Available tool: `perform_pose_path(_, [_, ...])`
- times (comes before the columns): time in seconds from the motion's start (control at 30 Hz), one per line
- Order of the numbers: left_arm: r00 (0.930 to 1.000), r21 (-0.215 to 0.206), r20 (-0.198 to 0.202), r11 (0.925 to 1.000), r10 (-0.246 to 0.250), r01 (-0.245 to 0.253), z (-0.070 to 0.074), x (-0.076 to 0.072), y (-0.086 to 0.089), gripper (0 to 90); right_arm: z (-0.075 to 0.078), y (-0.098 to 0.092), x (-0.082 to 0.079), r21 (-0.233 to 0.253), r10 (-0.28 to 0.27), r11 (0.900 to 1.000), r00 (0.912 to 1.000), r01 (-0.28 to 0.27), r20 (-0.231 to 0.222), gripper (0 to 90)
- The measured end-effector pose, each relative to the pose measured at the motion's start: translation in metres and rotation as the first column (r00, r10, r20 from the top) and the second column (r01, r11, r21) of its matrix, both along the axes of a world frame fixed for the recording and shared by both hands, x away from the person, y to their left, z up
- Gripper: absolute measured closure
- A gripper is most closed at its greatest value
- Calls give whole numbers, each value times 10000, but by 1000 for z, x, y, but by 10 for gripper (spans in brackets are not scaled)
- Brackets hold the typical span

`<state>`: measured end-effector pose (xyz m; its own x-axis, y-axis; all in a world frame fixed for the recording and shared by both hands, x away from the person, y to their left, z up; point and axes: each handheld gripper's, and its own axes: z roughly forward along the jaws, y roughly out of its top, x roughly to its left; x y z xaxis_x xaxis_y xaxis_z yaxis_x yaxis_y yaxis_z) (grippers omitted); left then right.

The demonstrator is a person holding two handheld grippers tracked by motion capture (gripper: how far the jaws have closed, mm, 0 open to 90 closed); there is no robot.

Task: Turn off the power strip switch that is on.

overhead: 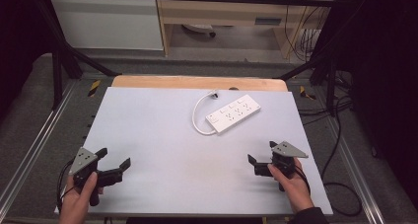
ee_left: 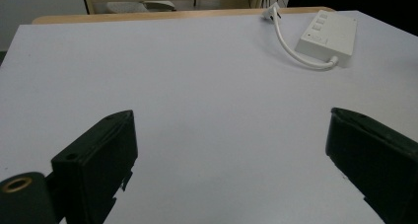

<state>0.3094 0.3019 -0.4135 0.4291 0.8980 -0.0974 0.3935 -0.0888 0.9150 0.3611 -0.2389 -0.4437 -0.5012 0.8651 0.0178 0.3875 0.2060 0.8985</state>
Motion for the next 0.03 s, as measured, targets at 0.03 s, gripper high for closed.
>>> perform_pose_path(0.03, [10000, -1, -8, 10000, 9, -9, 0, 0, 0, 55, 0, -1, 1, -84, -158, 9998, 9998, 157, -121, 32])
